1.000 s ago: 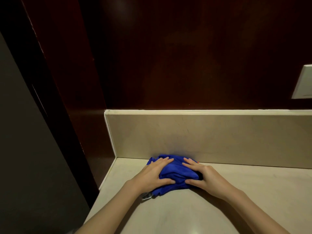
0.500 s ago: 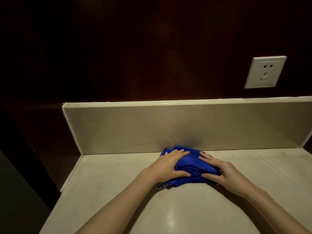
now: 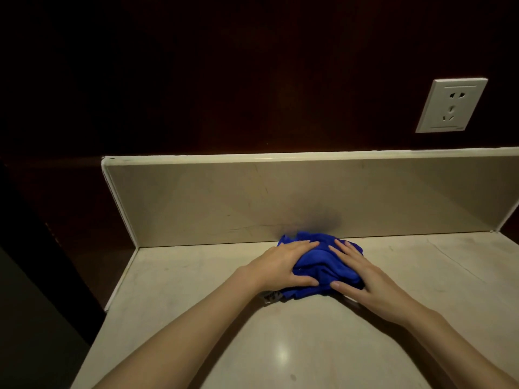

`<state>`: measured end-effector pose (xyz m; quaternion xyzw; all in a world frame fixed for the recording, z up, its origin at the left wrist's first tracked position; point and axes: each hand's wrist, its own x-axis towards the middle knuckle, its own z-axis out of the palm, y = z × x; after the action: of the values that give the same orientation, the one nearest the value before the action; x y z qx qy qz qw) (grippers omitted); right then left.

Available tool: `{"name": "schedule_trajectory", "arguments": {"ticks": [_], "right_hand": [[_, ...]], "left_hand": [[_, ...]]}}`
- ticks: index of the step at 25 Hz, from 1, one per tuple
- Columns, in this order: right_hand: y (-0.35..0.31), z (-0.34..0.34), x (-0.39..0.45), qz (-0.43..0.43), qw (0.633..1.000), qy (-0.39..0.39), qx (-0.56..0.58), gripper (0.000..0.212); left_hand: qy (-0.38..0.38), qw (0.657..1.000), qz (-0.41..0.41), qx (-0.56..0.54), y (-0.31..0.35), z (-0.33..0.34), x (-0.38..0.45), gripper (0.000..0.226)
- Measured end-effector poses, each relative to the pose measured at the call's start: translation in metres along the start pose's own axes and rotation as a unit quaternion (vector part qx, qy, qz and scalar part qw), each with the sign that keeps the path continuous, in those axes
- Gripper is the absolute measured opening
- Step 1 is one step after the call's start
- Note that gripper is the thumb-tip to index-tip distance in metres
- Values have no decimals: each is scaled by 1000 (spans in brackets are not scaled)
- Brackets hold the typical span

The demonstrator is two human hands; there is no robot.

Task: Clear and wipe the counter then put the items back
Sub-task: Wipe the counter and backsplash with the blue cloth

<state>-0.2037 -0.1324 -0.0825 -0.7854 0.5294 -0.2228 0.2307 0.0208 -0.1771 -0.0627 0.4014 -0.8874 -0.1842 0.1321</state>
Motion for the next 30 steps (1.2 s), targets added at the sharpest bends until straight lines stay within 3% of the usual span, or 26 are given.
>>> {"name": "schedule_trajectory", "arguments": {"ticks": [4,8,16,19,30], "right_hand": [[-37,25,8,-7,999,-20,-41,76],[-85,67,30,-46,996,-27,-65,94],[-187,147,78,-132,985,-74,-87,76],[-194,152,83,-143,983,-79,-86,75],[-180,144,76,-159,985,-52,-53,65]], "left_hand": [[-6,1000,-8,12,-24,-18,-36,76],[-9,998,-55,15,-59,-43,-93,76],[-30,979,-189,70,-105,-97,-194,75],[-29,974,-206,93,-104,-90,-202,76],[-2,970,-241,-30,-94,-81,-205,77]]}}
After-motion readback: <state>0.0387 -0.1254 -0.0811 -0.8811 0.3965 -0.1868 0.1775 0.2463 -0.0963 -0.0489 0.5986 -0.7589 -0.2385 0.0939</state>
